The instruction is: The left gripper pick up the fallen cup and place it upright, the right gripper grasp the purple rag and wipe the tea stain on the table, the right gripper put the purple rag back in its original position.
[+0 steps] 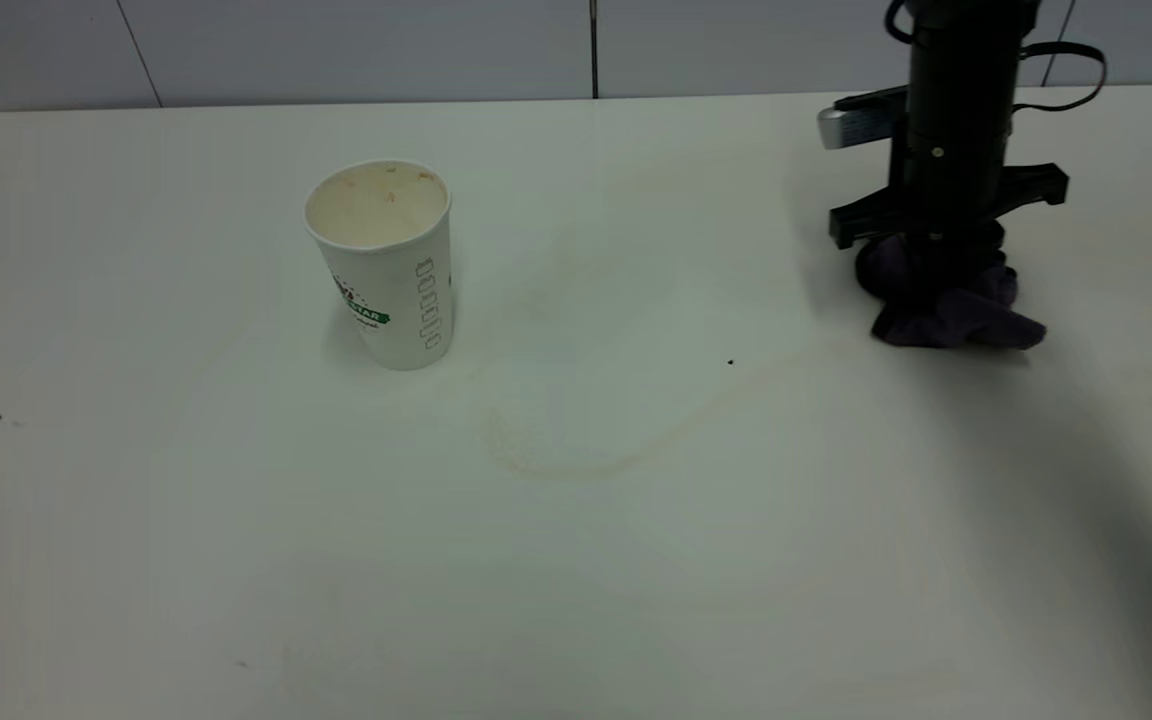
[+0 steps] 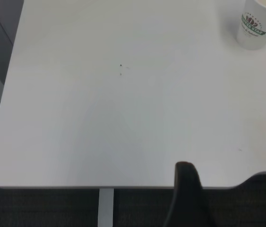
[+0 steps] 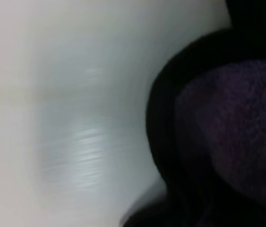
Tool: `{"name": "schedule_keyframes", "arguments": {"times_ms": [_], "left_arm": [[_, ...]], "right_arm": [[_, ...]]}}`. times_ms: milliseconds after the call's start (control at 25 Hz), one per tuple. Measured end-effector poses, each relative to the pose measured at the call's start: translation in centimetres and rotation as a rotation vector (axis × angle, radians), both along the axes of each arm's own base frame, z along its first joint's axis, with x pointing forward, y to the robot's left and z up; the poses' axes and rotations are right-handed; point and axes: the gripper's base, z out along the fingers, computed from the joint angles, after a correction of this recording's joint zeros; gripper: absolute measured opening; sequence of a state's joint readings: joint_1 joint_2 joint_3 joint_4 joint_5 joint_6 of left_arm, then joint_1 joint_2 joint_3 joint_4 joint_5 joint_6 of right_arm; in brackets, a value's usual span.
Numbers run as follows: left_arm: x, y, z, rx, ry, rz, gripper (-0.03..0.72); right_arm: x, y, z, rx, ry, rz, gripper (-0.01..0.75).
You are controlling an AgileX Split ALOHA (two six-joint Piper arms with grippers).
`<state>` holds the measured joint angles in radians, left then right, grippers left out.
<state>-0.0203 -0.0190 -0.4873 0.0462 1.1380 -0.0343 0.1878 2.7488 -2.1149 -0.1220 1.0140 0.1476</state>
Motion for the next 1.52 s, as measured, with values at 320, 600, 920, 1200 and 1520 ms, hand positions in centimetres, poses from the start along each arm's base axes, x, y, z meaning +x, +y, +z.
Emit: {"name": "schedule_keyframes", "arguments": {"times_ms": [320, 600, 920, 1200, 1520], "left_arm": [[0.0, 0.0, 0.0, 0.000, 0.000, 0.000, 0.542], [0.0, 0.0, 0.0, 0.000, 0.000, 0.000, 0.542], [0.0, 0.0, 0.0, 0.000, 0.000, 0.000, 0.542], [0.0, 0.0, 0.0, 0.000, 0.000, 0.000, 0.542], [0.0, 0.0, 0.0, 0.000, 0.000, 0.000, 0.542]], "right_arm": [[0.6, -3.5, 0.9, -0.019, -0.018, -0.042, 0.204], [0.7, -4.0, 9.1, -0.048, -0.029, 0.062, 0.683], [-1.0, -3.3, 21.0, 0.066, -0.181, 0.085, 0.726], [-9.9, -3.6, 29.5, 0.130, -0.215, 0.107, 0.726], [-23.8, -5.4, 33.4, 0.117, -0.249, 0.112, 0.716]]}}
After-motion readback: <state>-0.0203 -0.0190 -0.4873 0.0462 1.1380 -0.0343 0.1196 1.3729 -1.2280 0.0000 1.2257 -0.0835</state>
